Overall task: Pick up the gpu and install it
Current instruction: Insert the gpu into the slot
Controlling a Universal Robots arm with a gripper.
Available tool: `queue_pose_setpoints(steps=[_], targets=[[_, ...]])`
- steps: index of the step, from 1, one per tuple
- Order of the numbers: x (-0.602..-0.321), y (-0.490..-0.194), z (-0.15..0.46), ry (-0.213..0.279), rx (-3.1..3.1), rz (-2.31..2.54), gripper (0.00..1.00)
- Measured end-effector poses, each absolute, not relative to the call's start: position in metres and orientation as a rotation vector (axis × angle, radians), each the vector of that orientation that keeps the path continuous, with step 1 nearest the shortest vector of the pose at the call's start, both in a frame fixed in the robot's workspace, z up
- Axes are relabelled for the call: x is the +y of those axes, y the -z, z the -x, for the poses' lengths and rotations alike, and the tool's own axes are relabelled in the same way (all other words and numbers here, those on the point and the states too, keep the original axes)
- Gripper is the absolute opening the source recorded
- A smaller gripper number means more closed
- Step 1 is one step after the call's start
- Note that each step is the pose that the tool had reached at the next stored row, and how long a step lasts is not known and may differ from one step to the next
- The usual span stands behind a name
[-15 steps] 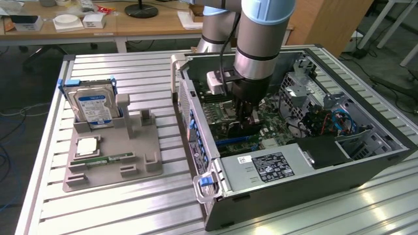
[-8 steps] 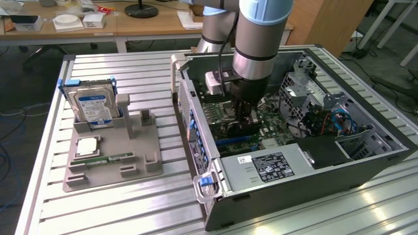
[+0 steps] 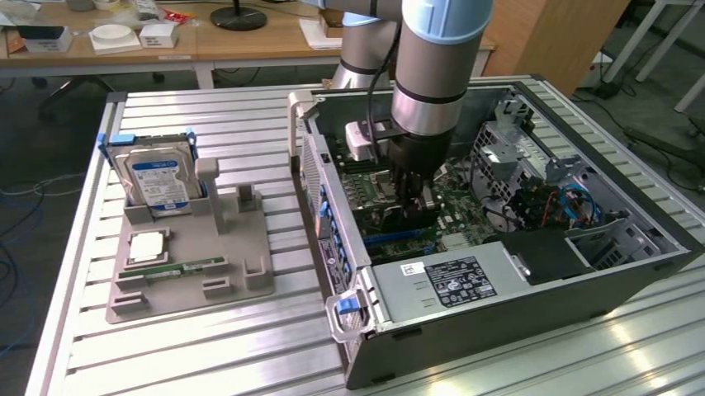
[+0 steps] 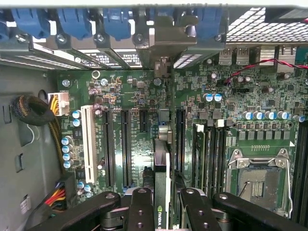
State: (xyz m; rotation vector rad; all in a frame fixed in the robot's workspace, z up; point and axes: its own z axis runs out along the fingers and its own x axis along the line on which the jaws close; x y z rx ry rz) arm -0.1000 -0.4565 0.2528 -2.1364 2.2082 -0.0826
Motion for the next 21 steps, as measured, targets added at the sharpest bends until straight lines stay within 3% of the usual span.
queue_pose_setpoints(steps=[21], targets=[[-0.4565,-0.2543,0.0998,0.085,2.206,2.136,0.26]])
